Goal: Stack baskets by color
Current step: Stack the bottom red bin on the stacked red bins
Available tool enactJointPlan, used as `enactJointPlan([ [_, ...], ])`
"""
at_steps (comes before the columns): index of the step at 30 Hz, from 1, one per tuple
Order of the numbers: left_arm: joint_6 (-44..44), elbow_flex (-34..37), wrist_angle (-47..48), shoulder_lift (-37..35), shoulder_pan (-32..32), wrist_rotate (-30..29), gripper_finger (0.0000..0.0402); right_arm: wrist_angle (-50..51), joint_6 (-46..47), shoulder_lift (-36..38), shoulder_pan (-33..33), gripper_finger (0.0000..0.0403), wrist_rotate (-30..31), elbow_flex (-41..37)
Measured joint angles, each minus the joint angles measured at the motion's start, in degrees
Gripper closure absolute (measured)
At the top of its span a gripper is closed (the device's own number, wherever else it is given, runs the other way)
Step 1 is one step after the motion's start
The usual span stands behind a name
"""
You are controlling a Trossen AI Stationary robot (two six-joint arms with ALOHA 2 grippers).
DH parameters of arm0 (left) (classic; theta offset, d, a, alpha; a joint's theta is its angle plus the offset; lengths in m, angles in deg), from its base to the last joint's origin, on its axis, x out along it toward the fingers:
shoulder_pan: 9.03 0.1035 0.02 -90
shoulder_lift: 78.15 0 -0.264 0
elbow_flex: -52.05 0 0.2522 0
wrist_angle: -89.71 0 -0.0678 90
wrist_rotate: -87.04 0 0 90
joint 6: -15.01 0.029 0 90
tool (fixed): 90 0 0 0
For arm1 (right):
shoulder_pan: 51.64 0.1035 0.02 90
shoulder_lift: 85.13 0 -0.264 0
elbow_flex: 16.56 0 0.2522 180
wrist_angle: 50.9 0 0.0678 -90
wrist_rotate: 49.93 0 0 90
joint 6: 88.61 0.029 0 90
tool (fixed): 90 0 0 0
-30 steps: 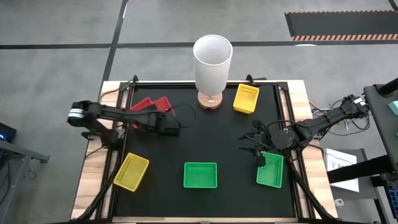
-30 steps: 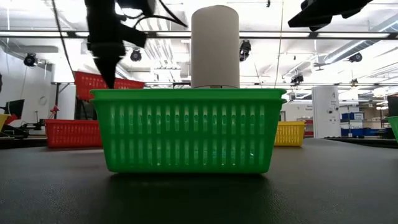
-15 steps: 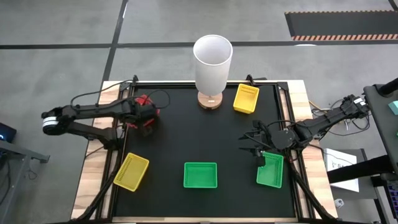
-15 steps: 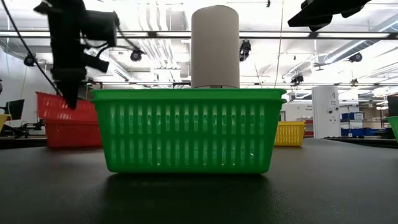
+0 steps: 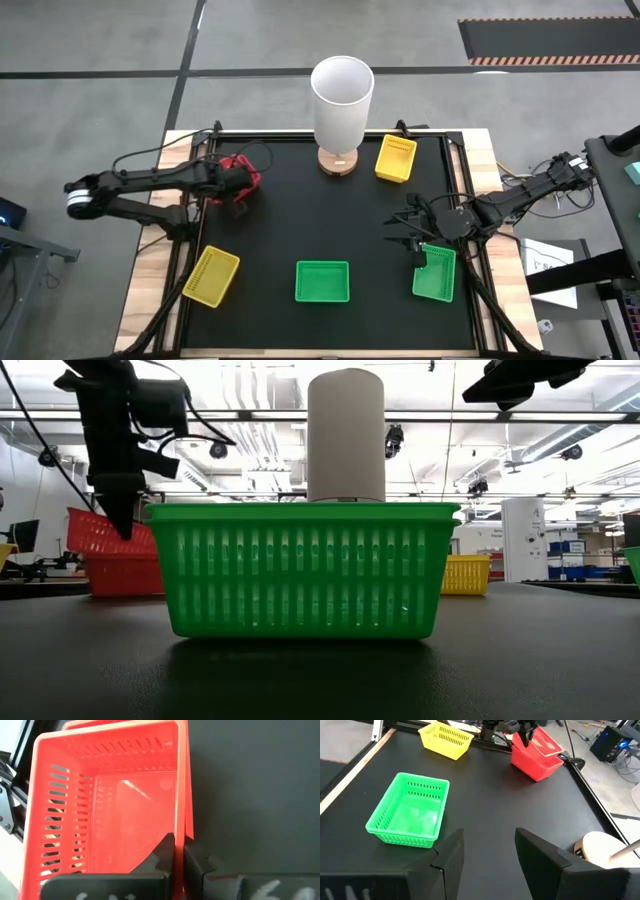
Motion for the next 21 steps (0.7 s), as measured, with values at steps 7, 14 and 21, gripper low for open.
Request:
enactJointPlan([
  [7,-0.2,-1.3,-5.7,1.4,0.0,0.0,0.0401,-1.1,-0.1,0.0,0.0,0.0237,0.0,0.0],
  [14,-0.7,-1.3,-13.0,1.7,0.0,-1.0,0.0401,-1.1,2.8,0.0,0.0,0.0237,0.0,-0.1],
  [21,-0.2,-0.6,-13.0,2.3,0.2,-1.3,0.0401,-3.8,6.4,0.0,0.0,0.0237,0.0,-3.3],
])
